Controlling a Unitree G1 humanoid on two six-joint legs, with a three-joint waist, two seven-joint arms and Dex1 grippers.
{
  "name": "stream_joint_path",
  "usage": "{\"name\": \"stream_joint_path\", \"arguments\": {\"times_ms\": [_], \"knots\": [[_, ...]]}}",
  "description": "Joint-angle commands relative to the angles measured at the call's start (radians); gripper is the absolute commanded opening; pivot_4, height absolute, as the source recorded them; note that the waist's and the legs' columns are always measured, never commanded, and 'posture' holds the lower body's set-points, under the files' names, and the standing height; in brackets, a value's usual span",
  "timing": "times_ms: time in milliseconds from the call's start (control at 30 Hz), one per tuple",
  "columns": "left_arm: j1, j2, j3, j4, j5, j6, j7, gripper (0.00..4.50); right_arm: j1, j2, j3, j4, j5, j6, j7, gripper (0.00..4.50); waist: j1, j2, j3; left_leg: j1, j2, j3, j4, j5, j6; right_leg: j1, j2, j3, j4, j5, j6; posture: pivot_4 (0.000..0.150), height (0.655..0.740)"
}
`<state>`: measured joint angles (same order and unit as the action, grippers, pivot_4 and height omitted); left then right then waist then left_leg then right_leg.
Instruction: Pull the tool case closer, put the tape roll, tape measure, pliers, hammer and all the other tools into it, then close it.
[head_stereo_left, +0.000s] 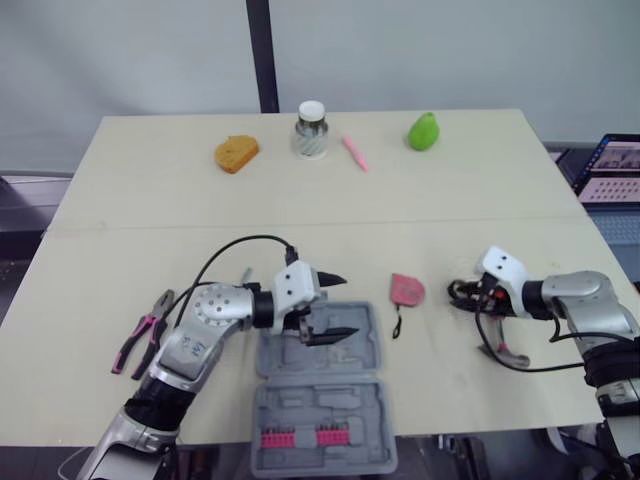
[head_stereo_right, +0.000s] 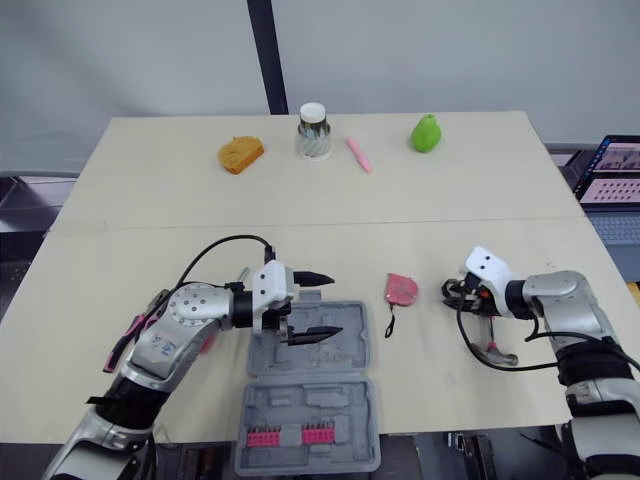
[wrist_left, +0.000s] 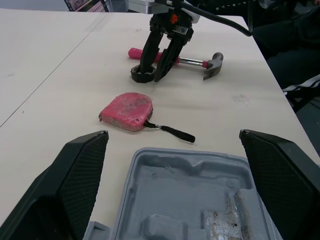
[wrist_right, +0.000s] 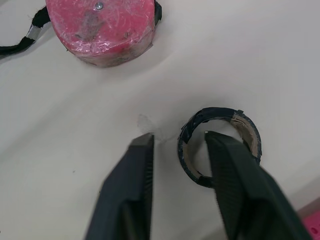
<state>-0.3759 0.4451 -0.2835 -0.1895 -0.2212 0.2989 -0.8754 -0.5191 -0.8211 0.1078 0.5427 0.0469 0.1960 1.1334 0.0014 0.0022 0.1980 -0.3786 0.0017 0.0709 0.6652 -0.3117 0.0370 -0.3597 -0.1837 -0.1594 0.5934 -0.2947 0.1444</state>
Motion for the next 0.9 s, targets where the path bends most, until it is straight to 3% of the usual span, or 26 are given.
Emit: {"name": "stream_joint_path", "arguments": {"times_ms": [33,333,533,900], "knots": [[-0.003,0.002,0.007,-0.046,-0.001,-0.001,0.001,4.50,0.004,-0.004,-0.021,-0.005,0.005,-0.013,-0.003,0.10,0.000,0.000,0.000,0.000,0.000,0.000,0.000,0.000,0.000,0.000,0.000,0.000,0.000,0.000,0.000,0.150,0.7400],[0.000,0.005,0.012,-0.048,-0.001,0.003,0.003,4.50,-0.002,-0.003,-0.023,-0.005,0.009,-0.022,0.004,0.10,0.000,0.000,0.000,0.000,0.000,0.000,0.000,0.000,0.000,0.000,0.000,0.000,0.000,0.000,0.000,0.150,0.7400],[0.084,0.052,0.075,-0.103,-0.021,0.020,0.022,4.50,0.008,-0.022,-0.028,-0.192,0.067,0.070,0.075,0.10,-0.005,0.000,0.000,0.000,0.001,0.000,0.000,0.000,0.000,0.000,0.001,0.000,0.000,0.000,0.000,0.150,0.7400],[0.548,0.177,0.388,-0.313,-0.085,-0.002,0.071,4.50,-0.020,0.003,0.109,-0.716,0.139,0.433,0.111,0.10,0.001,0.001,0.000,-0.002,0.001,-0.004,0.000,-0.001,-0.001,-0.001,0.000,0.001,-0.002,0.000,0.000,0.150,0.7400]]}}
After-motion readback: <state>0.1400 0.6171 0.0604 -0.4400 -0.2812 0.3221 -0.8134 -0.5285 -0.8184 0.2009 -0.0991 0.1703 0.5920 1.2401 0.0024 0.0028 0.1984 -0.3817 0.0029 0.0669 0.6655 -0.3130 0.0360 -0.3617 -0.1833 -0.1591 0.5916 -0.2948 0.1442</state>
